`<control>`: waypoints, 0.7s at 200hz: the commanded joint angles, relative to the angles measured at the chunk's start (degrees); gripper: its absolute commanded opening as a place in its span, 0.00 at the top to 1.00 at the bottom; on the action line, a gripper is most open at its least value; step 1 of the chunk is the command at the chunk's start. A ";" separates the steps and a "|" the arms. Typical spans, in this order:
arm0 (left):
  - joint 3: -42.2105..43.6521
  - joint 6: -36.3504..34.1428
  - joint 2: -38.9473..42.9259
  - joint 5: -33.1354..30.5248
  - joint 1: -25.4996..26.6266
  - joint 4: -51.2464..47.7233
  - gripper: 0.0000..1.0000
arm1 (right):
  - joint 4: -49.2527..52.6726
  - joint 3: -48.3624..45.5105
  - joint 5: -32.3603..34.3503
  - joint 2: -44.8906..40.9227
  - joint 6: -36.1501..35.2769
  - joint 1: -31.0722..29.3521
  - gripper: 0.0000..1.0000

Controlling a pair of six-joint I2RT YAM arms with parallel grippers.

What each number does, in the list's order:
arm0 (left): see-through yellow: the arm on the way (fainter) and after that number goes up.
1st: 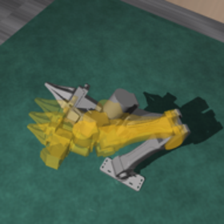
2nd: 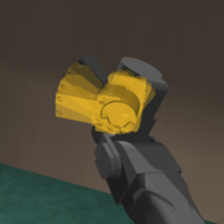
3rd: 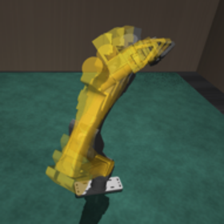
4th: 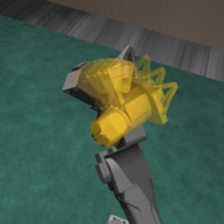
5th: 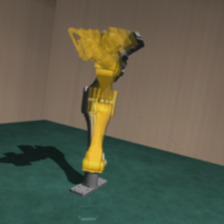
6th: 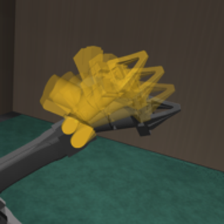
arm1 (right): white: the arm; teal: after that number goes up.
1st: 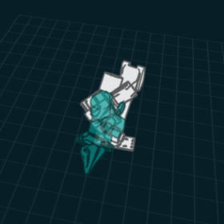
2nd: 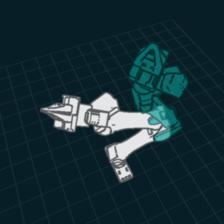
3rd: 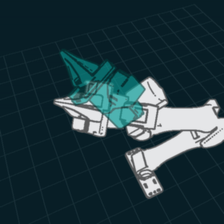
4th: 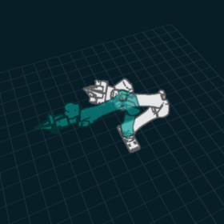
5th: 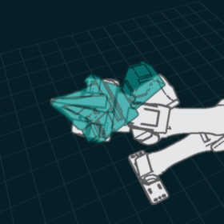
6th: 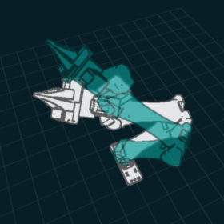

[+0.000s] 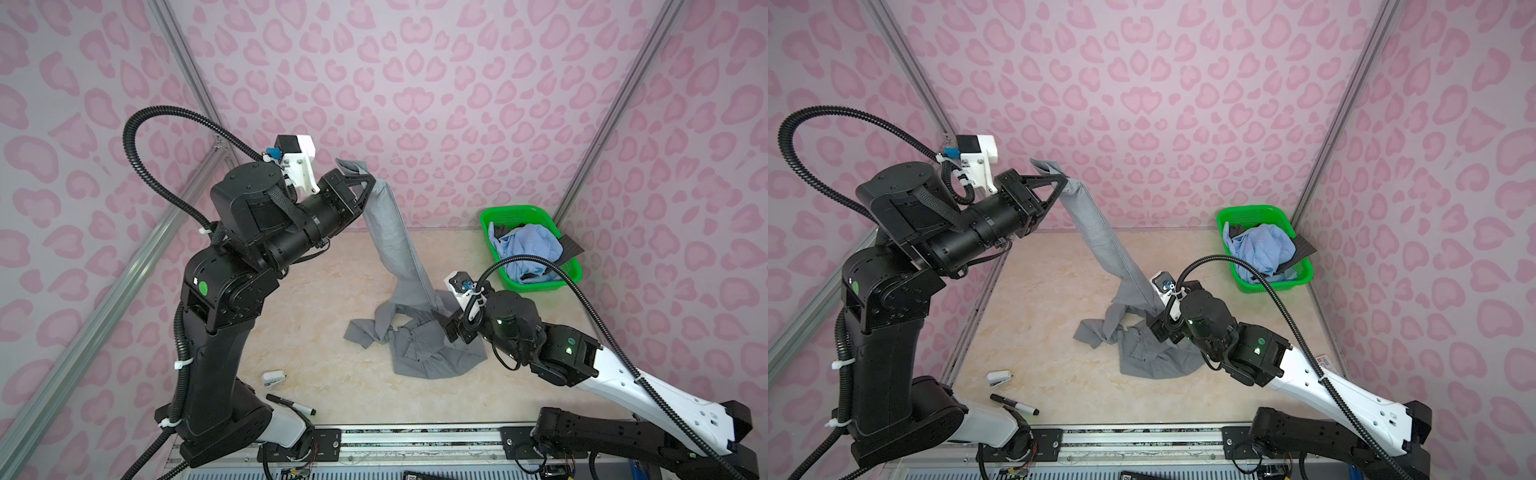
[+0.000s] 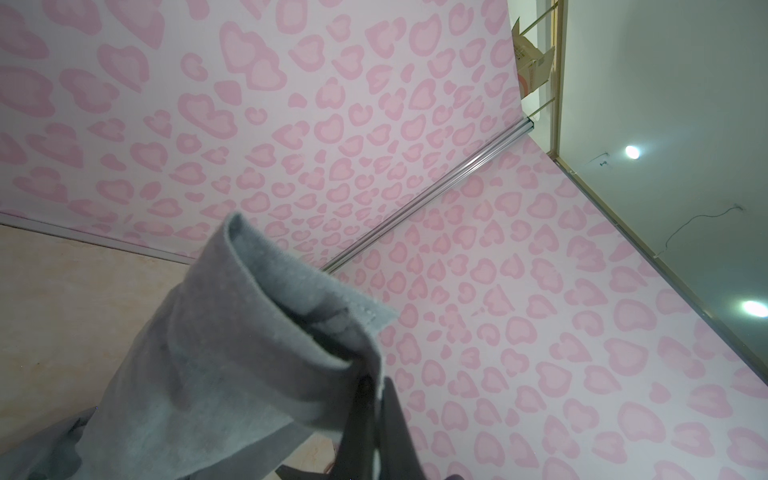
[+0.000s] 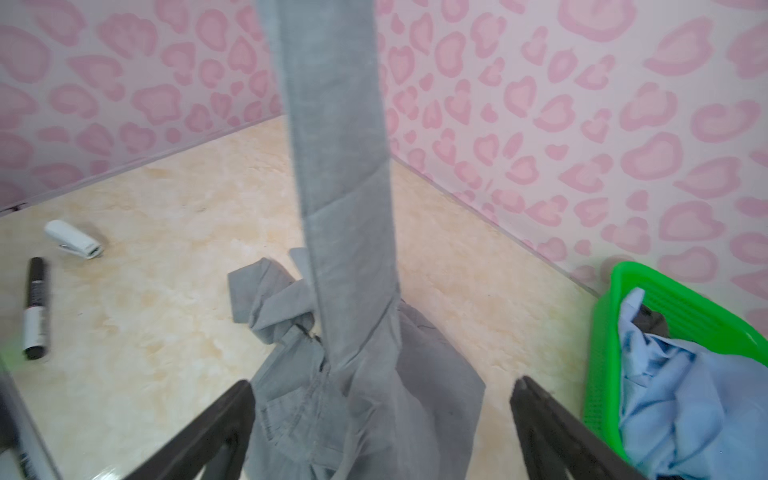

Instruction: Fold and stack the long sleeve shirts

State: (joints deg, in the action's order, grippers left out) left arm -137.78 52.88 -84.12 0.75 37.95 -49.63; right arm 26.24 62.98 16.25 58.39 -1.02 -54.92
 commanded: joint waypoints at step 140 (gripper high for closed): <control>1.55 -1.73 -3.94 3.09 -0.03 1.17 1.00 | -14.92 1.29 -22.05 15.64 1.55 8.19 0.62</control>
State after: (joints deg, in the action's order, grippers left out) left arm -136.64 53.54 -87.90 2.81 37.93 -49.80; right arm 13.10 62.43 -3.95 71.81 0.93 -46.74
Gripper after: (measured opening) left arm 0.056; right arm 0.554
